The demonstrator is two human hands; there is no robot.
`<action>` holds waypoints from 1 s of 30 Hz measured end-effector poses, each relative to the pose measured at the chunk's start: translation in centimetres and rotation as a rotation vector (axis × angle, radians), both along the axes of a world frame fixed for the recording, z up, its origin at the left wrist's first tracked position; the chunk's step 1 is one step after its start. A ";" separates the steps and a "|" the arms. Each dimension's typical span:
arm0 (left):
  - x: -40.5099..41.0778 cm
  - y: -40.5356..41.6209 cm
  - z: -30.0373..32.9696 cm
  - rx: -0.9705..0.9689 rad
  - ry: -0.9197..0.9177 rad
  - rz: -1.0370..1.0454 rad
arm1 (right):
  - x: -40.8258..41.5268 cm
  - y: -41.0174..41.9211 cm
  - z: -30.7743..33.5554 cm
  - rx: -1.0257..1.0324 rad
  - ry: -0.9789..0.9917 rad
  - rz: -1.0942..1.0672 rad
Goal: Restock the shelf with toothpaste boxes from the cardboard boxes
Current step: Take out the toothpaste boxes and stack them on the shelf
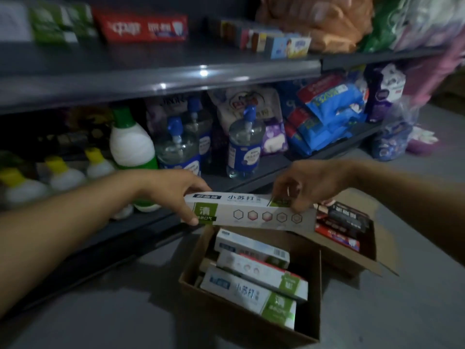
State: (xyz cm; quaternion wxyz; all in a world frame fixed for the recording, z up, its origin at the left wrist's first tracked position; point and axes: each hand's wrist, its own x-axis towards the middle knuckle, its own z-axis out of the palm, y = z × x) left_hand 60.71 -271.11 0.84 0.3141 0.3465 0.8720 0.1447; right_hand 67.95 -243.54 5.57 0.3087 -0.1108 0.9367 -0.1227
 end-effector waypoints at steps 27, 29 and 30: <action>0.5 -23.9 24.1 0.146 0.825 0.616 | -14.7 -21.9 22.8 -0.313 0.275 0.213; -0.6 -25.0 23.6 0.166 0.853 0.633 | -16.1 -23.1 22.4 -0.310 0.270 0.211; -1.2 -25.5 23.3 0.168 0.866 0.644 | -16.8 -23.6 22.2 -0.295 0.280 0.214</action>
